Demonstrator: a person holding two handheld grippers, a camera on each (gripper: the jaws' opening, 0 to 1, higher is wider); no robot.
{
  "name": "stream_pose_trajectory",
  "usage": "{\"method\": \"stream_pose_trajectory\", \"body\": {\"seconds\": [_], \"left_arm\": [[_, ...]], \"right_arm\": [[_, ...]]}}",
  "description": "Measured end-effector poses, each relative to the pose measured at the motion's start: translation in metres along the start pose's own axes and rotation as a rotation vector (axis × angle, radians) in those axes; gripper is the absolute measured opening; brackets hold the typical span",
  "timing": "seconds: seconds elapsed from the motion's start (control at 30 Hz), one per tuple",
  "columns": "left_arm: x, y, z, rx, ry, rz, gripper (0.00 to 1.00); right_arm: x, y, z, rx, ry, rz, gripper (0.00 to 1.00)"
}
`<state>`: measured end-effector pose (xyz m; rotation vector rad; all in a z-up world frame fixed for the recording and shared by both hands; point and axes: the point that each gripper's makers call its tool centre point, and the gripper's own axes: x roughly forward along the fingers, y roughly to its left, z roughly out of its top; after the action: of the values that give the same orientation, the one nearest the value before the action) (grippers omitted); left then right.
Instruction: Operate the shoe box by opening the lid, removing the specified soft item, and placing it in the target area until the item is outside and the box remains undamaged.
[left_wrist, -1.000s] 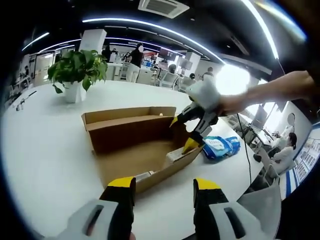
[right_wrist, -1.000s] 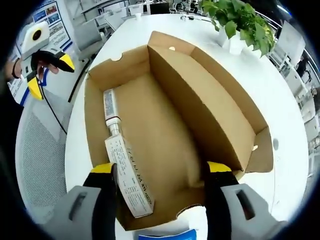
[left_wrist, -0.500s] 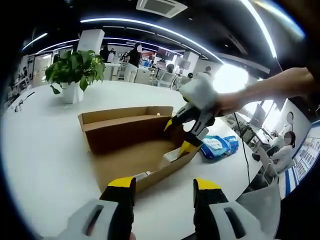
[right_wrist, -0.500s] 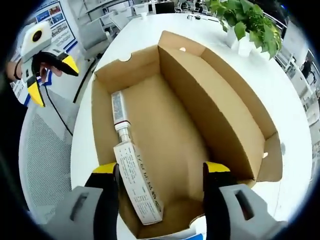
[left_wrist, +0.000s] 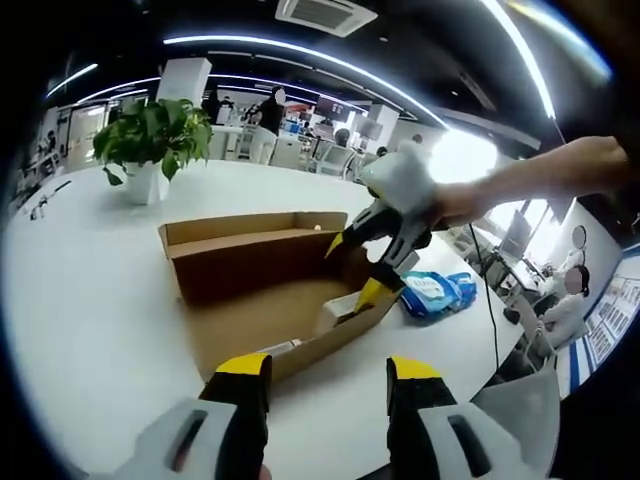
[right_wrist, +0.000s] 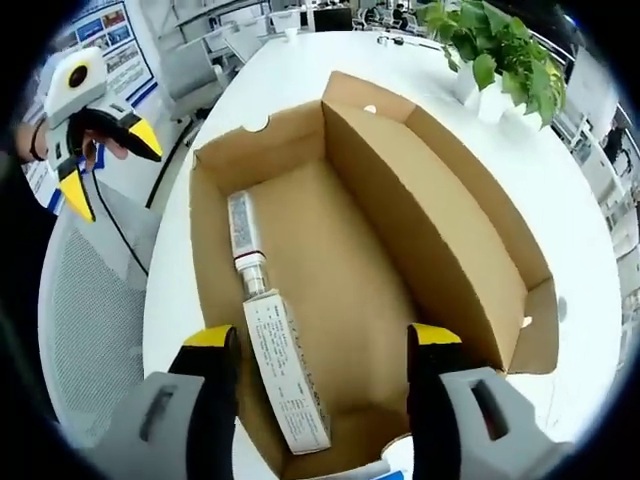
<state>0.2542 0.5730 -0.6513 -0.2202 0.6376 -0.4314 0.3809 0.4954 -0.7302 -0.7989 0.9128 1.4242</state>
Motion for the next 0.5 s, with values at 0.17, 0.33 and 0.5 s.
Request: {"method": "stream_pose_trajectory", "body": {"seconds": [0.17,0.33,0.5], "left_arm": [[0.0,-0.001,0.003,0.003,-0.007,-0.002,0.47],[-0.003,0.003,0.003,-0.003,-0.01,0.002,0.47],[-0.005,0.003,0.002,-0.004,-0.012,0.005,0.47]], "right_arm": [[0.009,-0.003,-0.008,-0.052,0.064,-0.035,0.58],[0.015,-0.002,-0.015,-0.019,0.093,-0.02,0.52],[0.019,-0.002,-0.024,0.003,0.125,-0.037,0.48]]}}
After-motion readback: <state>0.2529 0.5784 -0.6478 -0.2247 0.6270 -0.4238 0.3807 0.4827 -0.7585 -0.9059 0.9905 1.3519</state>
